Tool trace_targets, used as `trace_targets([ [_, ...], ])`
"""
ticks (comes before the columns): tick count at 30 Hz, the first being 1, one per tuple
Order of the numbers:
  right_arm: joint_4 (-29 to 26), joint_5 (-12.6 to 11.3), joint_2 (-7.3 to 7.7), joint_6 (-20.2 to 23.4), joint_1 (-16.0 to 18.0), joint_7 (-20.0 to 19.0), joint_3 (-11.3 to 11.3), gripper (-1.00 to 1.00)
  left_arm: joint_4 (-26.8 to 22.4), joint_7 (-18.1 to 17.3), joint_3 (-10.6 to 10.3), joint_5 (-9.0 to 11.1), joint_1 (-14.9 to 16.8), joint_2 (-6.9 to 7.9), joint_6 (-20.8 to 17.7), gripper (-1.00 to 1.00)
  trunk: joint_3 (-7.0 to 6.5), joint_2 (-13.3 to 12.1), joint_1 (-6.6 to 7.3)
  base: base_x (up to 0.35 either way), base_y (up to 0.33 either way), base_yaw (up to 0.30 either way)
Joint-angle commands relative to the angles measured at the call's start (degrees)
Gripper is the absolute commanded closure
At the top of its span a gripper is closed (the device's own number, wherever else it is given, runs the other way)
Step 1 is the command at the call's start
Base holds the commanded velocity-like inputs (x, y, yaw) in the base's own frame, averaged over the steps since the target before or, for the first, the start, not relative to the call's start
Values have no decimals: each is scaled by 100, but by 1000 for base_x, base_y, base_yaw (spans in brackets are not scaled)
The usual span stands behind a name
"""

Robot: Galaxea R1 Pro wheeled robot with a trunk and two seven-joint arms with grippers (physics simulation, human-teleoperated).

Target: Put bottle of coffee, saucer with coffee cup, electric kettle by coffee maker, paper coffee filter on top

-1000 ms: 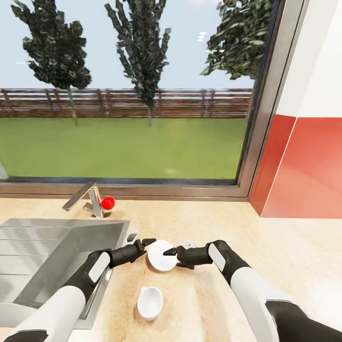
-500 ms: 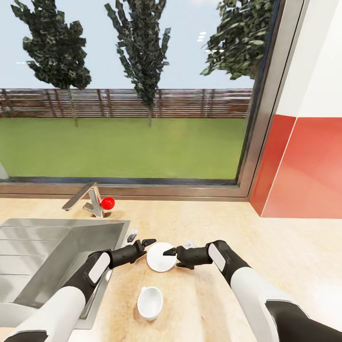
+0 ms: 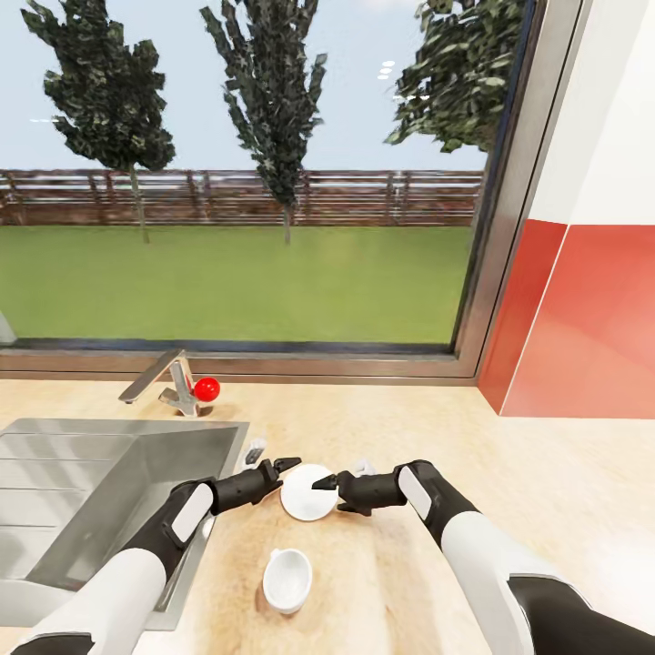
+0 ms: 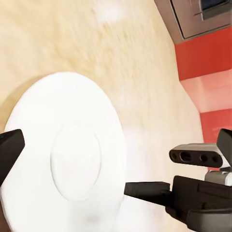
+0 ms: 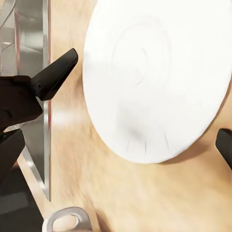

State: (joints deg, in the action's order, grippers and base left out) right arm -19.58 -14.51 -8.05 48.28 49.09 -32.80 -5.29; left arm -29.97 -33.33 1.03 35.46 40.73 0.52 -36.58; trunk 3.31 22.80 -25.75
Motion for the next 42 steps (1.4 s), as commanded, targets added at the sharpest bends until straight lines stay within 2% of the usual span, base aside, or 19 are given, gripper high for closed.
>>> trace_targets([
  [1, -2, 45, -18, 35, 4, -11, -42, -100, 0, -6, 11, 20, 5, -3, -37, -100, 14, 13, -4, 0, 0, 0],
  [13, 11, 45, -106, 34, 4, -9, -25, -100, 0, -6, 11, 10, 5, -126, -34, -100, 14, 13, -4, 0, 0, 0],
  [42, 77, 45, -127, 32, 4, -11, -25, -100, 9, -6, 11, 5, 5, -126, -34, -100, 14, 13, -4, 0, 0, 0],
])
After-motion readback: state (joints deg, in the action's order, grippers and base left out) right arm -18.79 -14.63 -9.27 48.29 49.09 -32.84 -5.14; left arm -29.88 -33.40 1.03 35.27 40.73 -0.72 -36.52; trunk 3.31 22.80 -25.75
